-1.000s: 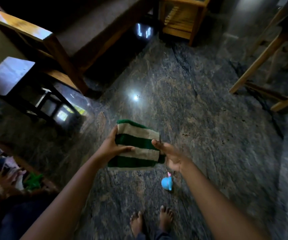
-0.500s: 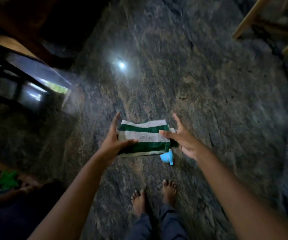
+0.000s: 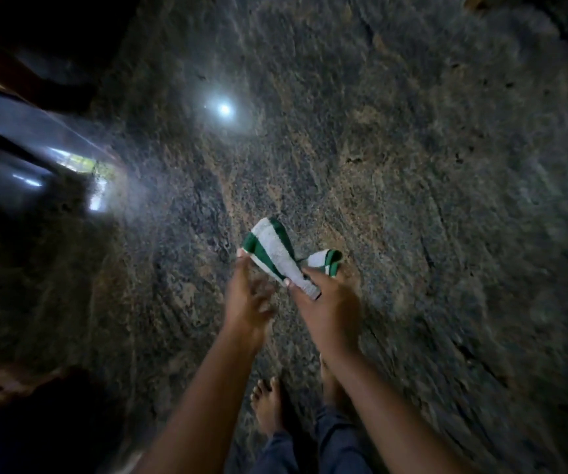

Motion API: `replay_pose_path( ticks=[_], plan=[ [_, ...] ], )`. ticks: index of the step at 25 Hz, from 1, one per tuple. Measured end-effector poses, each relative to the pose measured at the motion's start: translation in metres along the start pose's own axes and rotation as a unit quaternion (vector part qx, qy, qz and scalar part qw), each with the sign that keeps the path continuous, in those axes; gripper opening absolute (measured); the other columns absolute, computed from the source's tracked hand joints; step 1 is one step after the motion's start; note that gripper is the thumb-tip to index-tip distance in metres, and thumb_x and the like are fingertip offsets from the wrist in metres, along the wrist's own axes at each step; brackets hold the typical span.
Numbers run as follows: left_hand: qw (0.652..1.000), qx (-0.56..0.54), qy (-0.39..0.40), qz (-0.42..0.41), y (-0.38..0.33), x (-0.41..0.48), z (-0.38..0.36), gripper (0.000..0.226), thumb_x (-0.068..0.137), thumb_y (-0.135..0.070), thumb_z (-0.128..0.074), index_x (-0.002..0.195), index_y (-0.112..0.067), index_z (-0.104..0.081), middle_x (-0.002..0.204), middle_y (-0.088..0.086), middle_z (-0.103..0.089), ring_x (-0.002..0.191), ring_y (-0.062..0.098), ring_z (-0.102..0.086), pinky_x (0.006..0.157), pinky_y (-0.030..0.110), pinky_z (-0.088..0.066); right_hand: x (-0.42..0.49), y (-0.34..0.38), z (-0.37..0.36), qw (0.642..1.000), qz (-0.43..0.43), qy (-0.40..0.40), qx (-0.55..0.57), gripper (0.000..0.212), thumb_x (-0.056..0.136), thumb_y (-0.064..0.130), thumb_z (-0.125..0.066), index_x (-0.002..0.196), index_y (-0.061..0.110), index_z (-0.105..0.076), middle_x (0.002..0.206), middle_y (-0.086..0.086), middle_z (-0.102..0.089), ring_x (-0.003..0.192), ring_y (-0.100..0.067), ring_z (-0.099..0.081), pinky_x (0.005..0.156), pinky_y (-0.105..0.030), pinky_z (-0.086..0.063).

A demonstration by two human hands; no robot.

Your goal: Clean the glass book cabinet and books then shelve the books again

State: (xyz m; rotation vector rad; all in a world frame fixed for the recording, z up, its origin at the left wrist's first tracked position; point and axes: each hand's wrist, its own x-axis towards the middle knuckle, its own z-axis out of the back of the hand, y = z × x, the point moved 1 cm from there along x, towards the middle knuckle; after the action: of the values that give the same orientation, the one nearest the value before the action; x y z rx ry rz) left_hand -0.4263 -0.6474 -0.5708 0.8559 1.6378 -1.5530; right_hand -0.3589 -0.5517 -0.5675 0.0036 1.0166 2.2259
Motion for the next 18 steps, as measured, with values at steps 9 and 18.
replay_pose_path(
  ticks=[9, 18],
  plan=[
    [0.992, -0.086, 0.037, 0.09, 0.087, 0.098, 0.032, 0.027, 0.093, -0.013, -0.052, 0.118, -0.005, -0.057, 0.087, 0.009, -0.073, 0.069, 0.02, -0.071, 0.054, 0.029, -0.057, -0.012, -0.144, -0.04, 0.97, -0.07, 0.126, 0.195, 0.033, 0.087, 0.006, -0.059, 0.093, 0.038, -0.062, 0.09, 0.007, -0.069, 0.086, -0.013, -0.067, 0.074, -0.026, -0.051],
    [0.998, 0.055, 0.01, 0.034, 0.143, 0.192, 0.054, 0.015, 0.091, -0.013, -0.057, 0.104, -0.019, -0.058, 0.095, 0.006, -0.067, 0.087, 0.022, -0.064, 0.069, 0.037, -0.051, 0.056, -0.285, -0.132, 0.978, 0.094, 0.185, 0.009, 0.11, 0.058, 0.023, -0.088, 0.145, 0.015, -0.02, 0.145, 0.001, -0.03, 0.132, -0.009, -0.029, 0.107, -0.019, -0.025]
  ],
)
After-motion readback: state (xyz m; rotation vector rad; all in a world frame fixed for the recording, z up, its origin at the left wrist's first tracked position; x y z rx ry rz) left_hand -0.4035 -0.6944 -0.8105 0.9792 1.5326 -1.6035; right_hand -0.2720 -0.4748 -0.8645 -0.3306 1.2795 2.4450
